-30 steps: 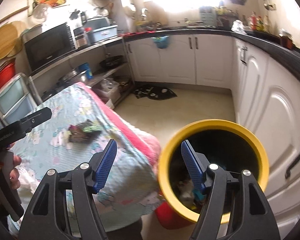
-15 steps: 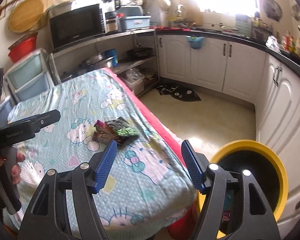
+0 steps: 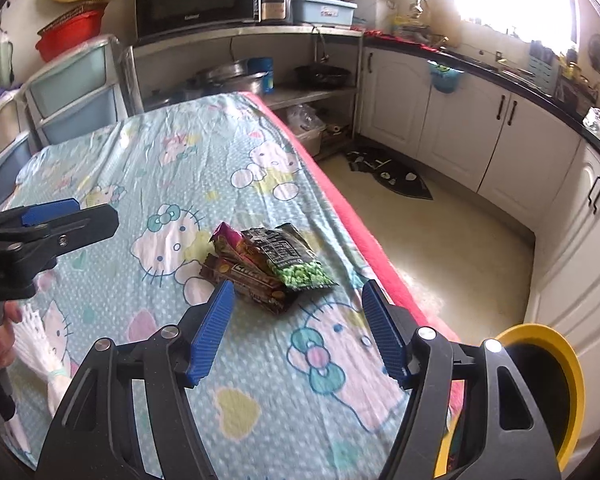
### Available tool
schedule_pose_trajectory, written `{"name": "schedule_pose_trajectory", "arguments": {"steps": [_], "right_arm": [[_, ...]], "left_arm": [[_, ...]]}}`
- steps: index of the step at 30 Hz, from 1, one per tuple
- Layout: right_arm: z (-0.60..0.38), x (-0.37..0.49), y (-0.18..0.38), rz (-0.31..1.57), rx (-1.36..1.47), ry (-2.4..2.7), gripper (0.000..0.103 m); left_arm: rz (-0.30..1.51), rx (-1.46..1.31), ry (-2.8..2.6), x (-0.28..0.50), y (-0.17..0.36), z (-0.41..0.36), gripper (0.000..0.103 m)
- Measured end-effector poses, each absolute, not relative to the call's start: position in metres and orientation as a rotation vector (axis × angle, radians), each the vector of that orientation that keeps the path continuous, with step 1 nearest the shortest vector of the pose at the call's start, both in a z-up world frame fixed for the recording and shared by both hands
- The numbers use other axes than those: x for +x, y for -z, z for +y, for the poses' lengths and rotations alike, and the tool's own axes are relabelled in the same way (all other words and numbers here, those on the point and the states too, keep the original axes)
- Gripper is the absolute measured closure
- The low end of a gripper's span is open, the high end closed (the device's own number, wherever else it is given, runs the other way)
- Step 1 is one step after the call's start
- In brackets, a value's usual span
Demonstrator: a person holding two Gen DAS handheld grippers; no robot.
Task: Collect trash
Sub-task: 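Move both open tools back over the snack packs on the bed, then grasp the green-black chip bag with the right tool while the left tool grasps the orange snack pack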
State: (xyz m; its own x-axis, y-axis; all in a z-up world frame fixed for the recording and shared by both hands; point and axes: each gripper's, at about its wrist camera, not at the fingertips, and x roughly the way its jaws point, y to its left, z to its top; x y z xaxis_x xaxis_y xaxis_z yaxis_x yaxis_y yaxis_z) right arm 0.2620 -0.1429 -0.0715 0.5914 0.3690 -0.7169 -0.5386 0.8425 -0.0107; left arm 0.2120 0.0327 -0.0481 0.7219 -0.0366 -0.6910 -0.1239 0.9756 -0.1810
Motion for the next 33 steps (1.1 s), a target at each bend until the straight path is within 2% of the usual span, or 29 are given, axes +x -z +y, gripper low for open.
{"name": "schedule_pose_trajectory", "arguments": {"steps": [2,10,13,17,19,21,24,32,33], "right_arm": [[-0.139,0.268,0.076,0.787,-0.244,-0.541,0.042],[-0.128,0.287,0.091,0.837,-0.265,-0.558,0.054],[-0.126,0.292,0.097,0.856,-0.272,-0.564,0.062],[-0.125,0.297,0.103,0.867,-0.277,-0.582,0.082],[-0.127,0.298,0.103,0.874,-0.26,-0.596,0.083],[-0.129,0.298,0.101,0.875,-0.249,-0.604,0.09],[-0.137,0.298,0.098,0.877,-0.206,-0.615,0.093],[-0.165,0.293,0.091,0.877,-0.095,-0.604,0.097],[-0.168,0.291,0.089,0.875,-0.083,-0.6,0.097]], "left_arm": [[0.777,-0.222,-0.036,0.216,0.05,0.032,0.011],[0.858,-0.271,0.056,0.235,0.067,0.029,0.038],[0.888,-0.295,0.088,0.241,0.074,0.026,0.043],[0.92,-0.302,0.12,0.251,0.083,0.02,0.045],[0.934,-0.302,0.133,0.255,0.087,0.017,0.047],[0.951,-0.311,0.145,0.261,0.093,0.015,0.054],[0.968,-0.325,0.171,0.268,0.098,0.013,0.061],[0.977,-0.361,0.211,0.288,0.101,0.008,0.062],[0.982,-0.37,0.215,0.291,0.102,0.007,0.066]]}}
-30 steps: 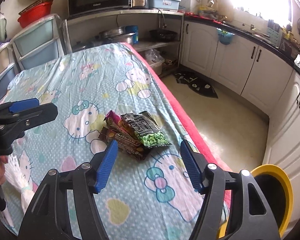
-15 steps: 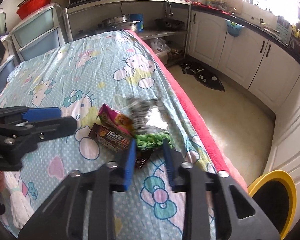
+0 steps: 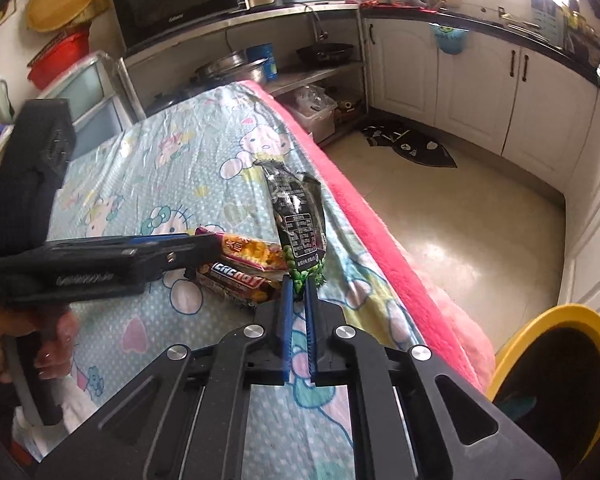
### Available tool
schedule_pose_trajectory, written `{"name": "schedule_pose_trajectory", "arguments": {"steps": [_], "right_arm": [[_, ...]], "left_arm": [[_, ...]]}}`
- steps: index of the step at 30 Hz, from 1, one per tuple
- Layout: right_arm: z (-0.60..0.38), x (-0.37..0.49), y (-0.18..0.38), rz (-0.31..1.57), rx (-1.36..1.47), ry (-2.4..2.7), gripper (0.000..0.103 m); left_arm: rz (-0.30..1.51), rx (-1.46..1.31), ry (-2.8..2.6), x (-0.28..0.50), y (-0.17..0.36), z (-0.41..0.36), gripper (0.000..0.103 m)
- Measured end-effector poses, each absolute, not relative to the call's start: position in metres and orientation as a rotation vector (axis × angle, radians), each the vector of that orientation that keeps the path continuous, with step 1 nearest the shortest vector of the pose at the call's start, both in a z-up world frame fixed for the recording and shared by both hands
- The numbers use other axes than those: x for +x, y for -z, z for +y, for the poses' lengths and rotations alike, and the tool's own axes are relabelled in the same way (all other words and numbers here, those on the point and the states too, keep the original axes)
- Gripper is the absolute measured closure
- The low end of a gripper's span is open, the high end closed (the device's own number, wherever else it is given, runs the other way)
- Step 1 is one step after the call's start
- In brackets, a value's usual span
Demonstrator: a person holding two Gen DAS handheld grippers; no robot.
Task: Collect trash
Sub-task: 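Grasp the green-black chip bag with the right tool while the left tool grasps the orange snack pack, then carry the chip bag and snack pack with both tools over the yellow bin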
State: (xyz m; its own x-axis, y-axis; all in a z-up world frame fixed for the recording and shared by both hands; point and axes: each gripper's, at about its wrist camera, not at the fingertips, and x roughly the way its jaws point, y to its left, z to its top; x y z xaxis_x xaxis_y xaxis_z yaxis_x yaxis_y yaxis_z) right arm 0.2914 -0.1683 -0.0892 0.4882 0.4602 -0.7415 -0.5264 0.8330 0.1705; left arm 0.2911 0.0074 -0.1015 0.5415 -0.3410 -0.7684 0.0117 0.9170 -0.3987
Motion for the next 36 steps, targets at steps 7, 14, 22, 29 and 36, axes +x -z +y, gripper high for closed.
{"name": "schedule_pose_trajectory", "arguments": {"steps": [7,14,22,29,36], "right_arm": [[-0.186,0.275,0.075,0.835,-0.055,-0.59,0.098],[-0.212,0.253,0.055,0.774,0.0,-0.576,0.098],[-0.245,0.233,0.034,0.72,0.041,-0.532,0.098],[-0.271,0.216,0.021,0.683,0.064,-0.474,0.098],[-0.305,0.199,0.015,0.658,0.083,-0.399,0.098]], "left_arm": [[0.989,-0.38,0.21,0.303,0.102,0.004,0.085],[0.929,-0.386,0.199,0.291,0.085,0.011,0.088],[0.837,-0.356,0.207,0.27,0.049,0.004,0.088],[0.768,-0.319,0.25,0.25,0.021,-0.02,0.088],[0.727,-0.269,0.296,0.243,0.004,-0.06,0.088]]}}
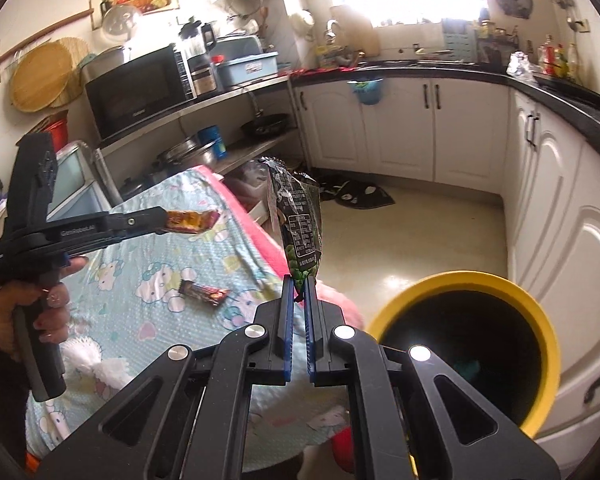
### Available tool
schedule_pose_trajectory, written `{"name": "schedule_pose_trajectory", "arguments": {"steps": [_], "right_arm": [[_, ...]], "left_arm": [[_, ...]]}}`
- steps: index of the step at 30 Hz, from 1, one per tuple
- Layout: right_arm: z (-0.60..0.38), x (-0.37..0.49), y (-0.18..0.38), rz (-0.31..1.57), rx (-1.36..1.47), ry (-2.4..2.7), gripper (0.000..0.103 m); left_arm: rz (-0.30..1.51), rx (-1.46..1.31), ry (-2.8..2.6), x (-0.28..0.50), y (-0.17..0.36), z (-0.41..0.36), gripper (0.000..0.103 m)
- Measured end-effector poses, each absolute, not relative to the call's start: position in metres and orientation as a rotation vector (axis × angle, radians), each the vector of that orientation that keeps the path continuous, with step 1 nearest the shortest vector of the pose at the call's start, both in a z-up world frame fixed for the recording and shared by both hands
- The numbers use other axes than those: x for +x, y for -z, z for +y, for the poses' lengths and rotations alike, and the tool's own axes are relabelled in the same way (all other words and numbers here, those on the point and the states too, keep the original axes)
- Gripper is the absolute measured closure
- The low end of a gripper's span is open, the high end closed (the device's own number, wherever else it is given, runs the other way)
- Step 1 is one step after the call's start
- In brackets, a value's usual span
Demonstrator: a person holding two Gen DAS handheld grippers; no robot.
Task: Collect trash
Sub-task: 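Carry the chip bag and snack pack with both tools over the yellow bin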
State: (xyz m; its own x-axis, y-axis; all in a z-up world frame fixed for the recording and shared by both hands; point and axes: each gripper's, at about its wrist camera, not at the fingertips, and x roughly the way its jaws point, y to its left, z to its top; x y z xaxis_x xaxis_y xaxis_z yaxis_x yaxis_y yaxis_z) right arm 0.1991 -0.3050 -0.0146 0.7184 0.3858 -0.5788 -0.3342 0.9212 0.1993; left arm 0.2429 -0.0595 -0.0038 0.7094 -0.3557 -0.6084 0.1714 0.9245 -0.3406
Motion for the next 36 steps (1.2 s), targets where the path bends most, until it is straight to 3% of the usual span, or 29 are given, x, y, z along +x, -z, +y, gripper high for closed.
{"name": "schedule_pose_trajectory", "arguments": {"steps": [20,36], "right_arm": [[-0.384,0.171,0.019,0.635,0.162,-0.213,0.098],[-0.417,0.173,0.052,0.714,0.187,-0.113,0.098]], "left_arm": [[0.703,-0.144,0.434,0.229,-0.003,-0.155,0.088],[0.769,-0.059,0.495,0.23,0.028,-0.215,0.088]]}}
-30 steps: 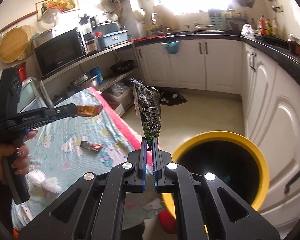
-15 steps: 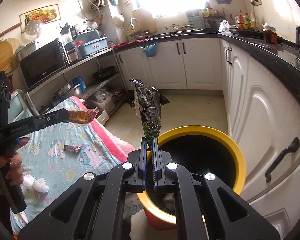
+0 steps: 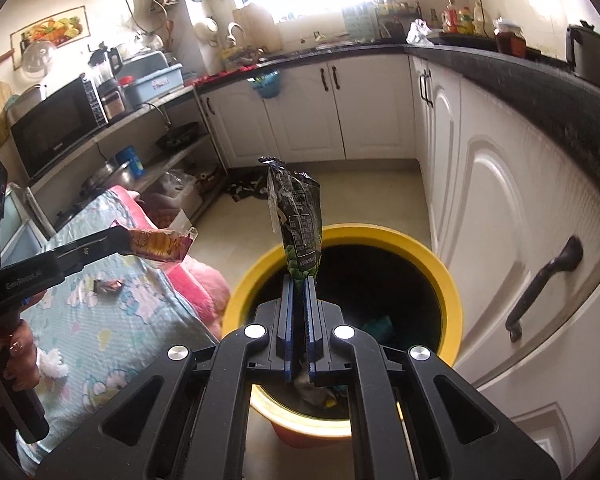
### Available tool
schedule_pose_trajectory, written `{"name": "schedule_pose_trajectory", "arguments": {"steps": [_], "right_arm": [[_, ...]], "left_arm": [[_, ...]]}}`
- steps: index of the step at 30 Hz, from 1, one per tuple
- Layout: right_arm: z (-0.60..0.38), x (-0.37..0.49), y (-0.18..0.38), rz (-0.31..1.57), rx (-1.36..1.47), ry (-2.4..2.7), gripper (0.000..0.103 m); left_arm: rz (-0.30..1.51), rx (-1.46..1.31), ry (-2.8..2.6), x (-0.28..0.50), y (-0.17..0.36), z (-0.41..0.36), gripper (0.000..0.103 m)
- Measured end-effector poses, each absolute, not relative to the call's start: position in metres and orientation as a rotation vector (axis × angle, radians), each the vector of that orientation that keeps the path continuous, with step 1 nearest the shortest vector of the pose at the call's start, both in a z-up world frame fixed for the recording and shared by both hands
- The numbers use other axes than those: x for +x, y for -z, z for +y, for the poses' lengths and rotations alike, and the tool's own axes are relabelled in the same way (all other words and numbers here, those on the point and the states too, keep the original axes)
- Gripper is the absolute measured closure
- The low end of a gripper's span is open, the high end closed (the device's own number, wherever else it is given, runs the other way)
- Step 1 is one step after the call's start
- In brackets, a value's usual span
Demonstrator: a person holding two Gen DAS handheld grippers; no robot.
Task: Collect trash
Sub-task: 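Carry the chip bag and snack pack with both tools over the yellow bin, then open both tools to drop the chip bag and snack pack into the bin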
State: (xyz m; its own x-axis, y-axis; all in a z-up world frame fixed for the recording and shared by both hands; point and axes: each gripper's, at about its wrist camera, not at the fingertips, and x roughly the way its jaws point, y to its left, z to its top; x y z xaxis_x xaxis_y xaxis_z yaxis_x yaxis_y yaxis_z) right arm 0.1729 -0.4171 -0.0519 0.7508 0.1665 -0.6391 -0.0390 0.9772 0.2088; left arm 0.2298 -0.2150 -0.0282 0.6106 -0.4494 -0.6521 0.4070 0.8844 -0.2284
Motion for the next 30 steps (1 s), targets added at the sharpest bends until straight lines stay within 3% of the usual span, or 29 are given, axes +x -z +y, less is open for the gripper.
{"name": "schedule_pose_trajectory", "arguments": {"steps": [19,20,22,23,24,28,30], "right_arm": [[-0.443,0.191,0.119,0.856,0.253,-0.057,0.097],[-0.443,0.191,0.12,0.86,0.254,-0.055,0.094],[-0.445,0.193,0.127,0.878,0.252,-0.027,0.076],[-0.446,0.193,0.131,0.885,0.258,-0.021,0.069],[-0.446,0.193,0.133,0.889,0.264,-0.017,0.068],[-0.448,0.192,0.139,0.901,0.272,-0.002,0.063],[-0.447,0.192,0.137,0.891,0.276,-0.006,0.061]], "left_arm": [[0.881,-0.003,0.525,0.248,0.076,-0.259,0.087],[0.885,-0.005,0.527,0.249,0.079,-0.26,0.087],[0.883,-0.011,0.522,0.251,0.083,-0.261,0.081],[0.888,-0.014,0.519,0.253,0.085,-0.261,0.067],[0.894,-0.018,0.51,0.254,0.087,-0.26,0.057],[0.892,-0.039,0.483,0.255,0.087,-0.249,0.049],[0.885,-0.038,0.465,0.255,0.084,-0.243,0.037]]}}
